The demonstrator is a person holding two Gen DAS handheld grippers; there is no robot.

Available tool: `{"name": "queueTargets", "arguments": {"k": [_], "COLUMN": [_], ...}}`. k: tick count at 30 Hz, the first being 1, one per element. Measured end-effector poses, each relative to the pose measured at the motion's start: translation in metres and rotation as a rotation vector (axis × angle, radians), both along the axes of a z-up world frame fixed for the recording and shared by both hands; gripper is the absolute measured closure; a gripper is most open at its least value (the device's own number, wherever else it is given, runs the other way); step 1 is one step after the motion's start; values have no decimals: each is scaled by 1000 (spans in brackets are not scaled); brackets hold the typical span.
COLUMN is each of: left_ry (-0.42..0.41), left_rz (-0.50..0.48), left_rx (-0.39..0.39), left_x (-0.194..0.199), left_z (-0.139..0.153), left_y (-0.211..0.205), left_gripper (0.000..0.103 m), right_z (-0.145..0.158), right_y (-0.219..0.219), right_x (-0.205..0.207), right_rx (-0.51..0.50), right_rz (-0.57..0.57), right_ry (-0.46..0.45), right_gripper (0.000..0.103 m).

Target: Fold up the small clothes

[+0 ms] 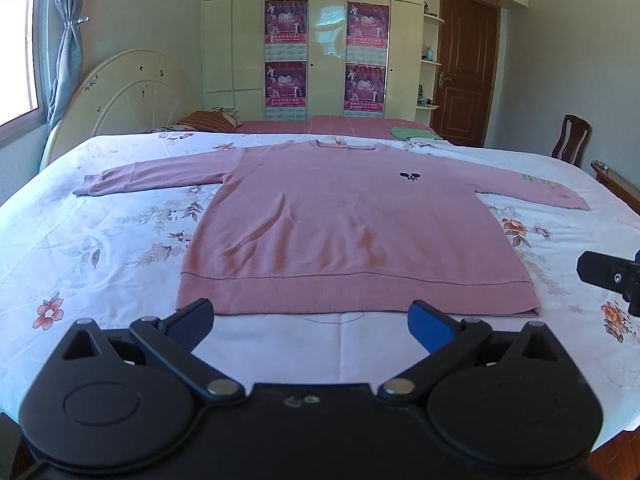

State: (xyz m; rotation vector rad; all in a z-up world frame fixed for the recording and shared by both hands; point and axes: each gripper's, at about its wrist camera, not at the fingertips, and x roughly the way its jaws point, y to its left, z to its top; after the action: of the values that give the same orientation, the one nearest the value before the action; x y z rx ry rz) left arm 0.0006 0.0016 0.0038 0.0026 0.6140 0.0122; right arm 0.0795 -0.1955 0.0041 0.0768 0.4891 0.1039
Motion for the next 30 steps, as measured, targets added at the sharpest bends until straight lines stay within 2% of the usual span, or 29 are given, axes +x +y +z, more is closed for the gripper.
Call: {"name": "queueTargets", "arguments": {"k": [30], "left_ry": [-9], "left_rz": [-4], "left_rx": [4], "left_x": [2], "left_z": [2], "left_y": [6], "left_gripper": [0], "right_z": [3], "right_y": [9], "right_x": [1], "right_rx": [0], "right_rz": [2], "right_ry": [-14], "right_gripper": [0]}}
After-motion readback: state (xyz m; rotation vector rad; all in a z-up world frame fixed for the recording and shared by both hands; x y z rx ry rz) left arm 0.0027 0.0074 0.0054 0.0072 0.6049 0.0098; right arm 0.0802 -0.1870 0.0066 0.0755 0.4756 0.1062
